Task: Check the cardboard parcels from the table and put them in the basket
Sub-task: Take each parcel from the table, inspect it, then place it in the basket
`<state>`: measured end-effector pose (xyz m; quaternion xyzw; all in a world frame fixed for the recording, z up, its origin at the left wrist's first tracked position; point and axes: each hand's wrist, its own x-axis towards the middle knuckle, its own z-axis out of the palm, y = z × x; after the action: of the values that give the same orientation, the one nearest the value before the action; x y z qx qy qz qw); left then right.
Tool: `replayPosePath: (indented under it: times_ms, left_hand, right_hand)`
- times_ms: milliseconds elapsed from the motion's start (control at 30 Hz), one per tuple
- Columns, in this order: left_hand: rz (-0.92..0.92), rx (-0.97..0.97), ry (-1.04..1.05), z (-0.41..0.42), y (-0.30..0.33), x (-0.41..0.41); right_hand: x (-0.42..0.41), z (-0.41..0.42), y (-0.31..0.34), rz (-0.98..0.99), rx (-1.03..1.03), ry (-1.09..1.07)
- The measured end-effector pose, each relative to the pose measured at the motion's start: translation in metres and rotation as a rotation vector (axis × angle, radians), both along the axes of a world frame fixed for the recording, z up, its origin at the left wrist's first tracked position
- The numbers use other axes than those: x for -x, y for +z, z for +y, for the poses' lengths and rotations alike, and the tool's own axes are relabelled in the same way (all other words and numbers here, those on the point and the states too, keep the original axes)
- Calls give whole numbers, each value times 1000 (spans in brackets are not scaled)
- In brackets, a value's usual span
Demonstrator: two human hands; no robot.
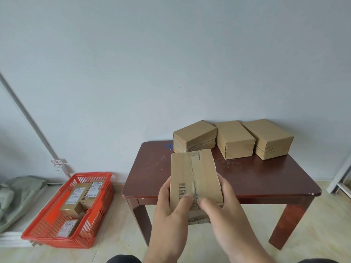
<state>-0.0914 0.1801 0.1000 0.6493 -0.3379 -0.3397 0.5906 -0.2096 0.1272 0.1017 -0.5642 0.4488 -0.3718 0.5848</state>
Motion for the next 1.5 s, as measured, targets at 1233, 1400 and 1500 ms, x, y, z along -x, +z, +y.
replayPosePath:
  times_ms: [1233, 1400, 1500]
  left_hand:
    - [-21, -22, 26, -6, -4, -11]
    - [-89, 13, 8, -3, 1, 0]
    - [-103, 12, -7, 0, 0, 7]
  right_hand:
    - [3, 4, -21, 80, 140, -108]
    - [3, -2, -16, 69, 122, -178]
    - [4, -8, -13, 67, 128, -193]
